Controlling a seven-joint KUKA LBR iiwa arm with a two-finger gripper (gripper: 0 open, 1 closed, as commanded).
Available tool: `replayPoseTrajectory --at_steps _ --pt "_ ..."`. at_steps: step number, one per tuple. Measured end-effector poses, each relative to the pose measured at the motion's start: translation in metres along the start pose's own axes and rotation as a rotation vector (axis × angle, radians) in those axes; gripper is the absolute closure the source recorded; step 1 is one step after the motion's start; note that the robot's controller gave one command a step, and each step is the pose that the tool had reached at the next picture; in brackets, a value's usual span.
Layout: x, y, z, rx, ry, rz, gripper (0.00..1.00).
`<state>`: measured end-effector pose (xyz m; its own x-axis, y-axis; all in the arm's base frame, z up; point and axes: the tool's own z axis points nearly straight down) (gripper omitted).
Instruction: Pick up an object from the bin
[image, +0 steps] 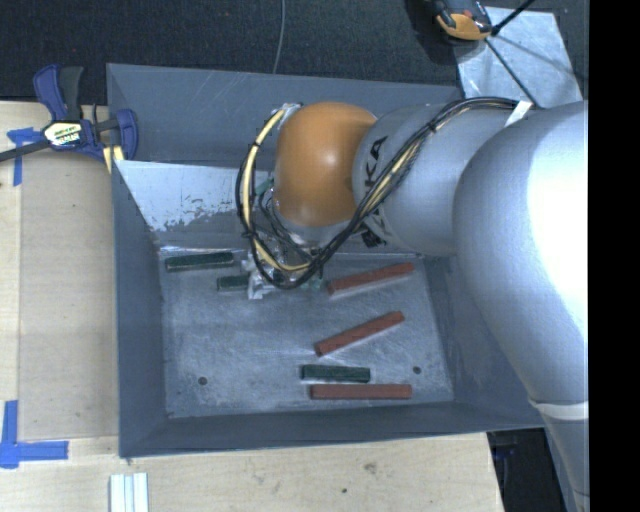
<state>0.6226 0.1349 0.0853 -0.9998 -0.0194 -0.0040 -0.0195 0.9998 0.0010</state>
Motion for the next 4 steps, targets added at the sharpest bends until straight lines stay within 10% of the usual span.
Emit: replayPoseTrajectory --at_steps 1,2,3,4 --pt "0.0 0.0 0.0 0.0 0.0 0.001 1.0" --pt "-0.003 -0.011 -0.109 0.0 0.001 -0.011 1.0" --pt "-0.003 -0.011 -0.109 0.0 0.001 -0.01 1.0" --pt "-0.002 -0.013 -0.14 0.0 0.006 -0.248 1.0"
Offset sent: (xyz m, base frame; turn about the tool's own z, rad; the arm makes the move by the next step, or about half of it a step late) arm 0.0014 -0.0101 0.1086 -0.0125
